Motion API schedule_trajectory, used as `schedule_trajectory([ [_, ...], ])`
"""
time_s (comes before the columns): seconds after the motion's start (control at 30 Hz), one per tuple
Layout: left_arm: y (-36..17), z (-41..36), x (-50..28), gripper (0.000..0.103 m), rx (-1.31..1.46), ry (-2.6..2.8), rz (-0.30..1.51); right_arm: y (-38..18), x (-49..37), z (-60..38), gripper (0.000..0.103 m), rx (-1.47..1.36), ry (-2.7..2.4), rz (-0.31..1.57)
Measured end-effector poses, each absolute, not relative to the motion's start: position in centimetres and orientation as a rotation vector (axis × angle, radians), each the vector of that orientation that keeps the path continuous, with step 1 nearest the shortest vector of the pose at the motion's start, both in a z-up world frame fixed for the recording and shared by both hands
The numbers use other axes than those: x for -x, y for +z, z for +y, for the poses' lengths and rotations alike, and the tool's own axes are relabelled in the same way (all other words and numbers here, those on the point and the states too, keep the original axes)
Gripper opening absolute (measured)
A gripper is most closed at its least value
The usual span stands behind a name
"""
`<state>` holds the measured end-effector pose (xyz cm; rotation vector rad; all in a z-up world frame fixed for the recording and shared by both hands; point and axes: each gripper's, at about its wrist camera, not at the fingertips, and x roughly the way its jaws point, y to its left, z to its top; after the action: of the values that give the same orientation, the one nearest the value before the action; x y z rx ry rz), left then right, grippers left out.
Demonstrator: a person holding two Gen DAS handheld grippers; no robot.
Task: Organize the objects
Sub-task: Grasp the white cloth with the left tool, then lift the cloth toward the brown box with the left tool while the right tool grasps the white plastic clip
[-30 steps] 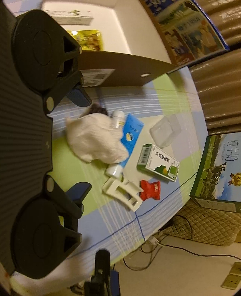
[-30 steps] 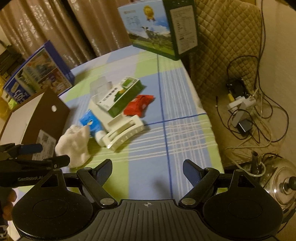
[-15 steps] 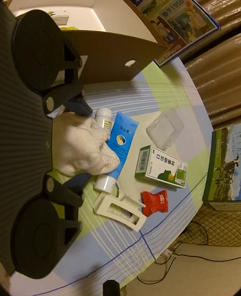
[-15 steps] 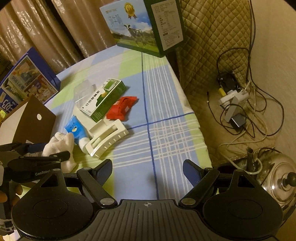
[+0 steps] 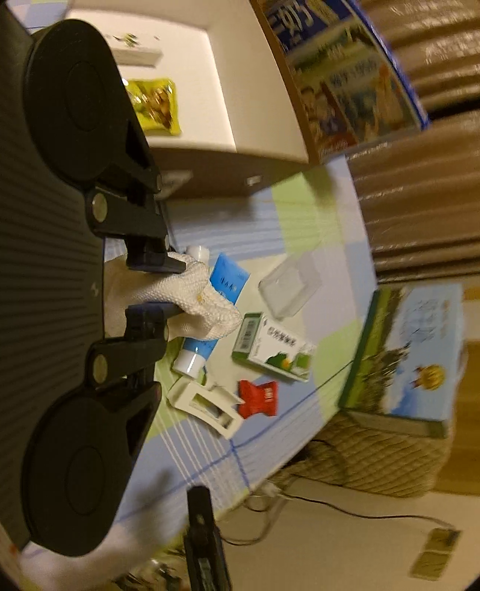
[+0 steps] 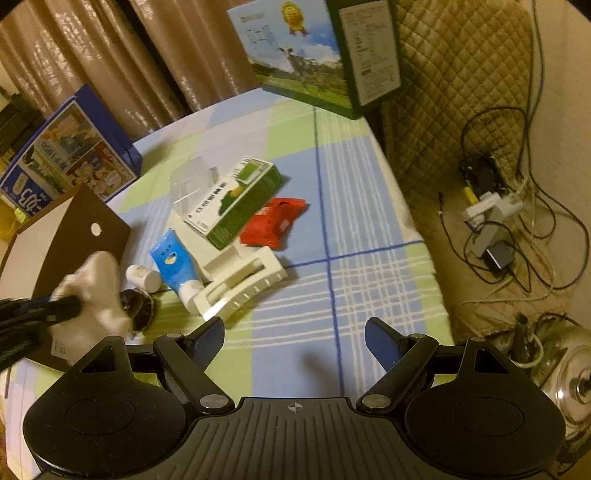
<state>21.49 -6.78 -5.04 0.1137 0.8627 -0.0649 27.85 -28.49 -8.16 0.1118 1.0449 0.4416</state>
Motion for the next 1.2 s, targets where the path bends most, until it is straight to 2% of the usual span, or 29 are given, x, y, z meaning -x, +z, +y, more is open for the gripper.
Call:
schedule_trajectory([
  [0.4, 3.1, 2.8, -13.4, 0.013, 0.132, 0.172, 0.745, -9.5, -29.7, -24.3, 0.081, -0.071, 0.511, 1.063],
  [0.67, 4.1, 10.2, -8.9, 0.013, 0.197, 0.449, 0.727, -11.4, -31.8, -21.4, 0.081, -0.104, 0.443, 1.096],
  [0.9, 3.8, 12.5, -6.7, 0.013, 0.237, 0.523, 0.734, -12.4, -32.8, -19.2, 0.080, -0.117, 0.337, 1.106],
  [0.93, 3.8, 12.6, -6.5, 0.013, 0.240, 0.526, 0.735, -12.5, -32.8, -19.0, 0.079, -0.109, 0.318, 1.103],
  [1.0, 3.6, 13.0, -6.4, 0.013, 0.247, 0.530, 0.739, -12.9, -32.8, -18.9, 0.060, -0.102, 0.314, 1.103],
  [1.03, 3.5, 13.2, -6.3, 0.013, 0.249, 0.531, 0.740, -13.1, -32.8, -18.9, 0.047, -0.095, 0.324, 1.118],
  [1.2, 3.3, 14.0, -6.1, 0.013, 0.254, 0.534, 0.748, -13.2, -31.7, -19.7, 0.037, -0.004, 0.398, 1.117],
])
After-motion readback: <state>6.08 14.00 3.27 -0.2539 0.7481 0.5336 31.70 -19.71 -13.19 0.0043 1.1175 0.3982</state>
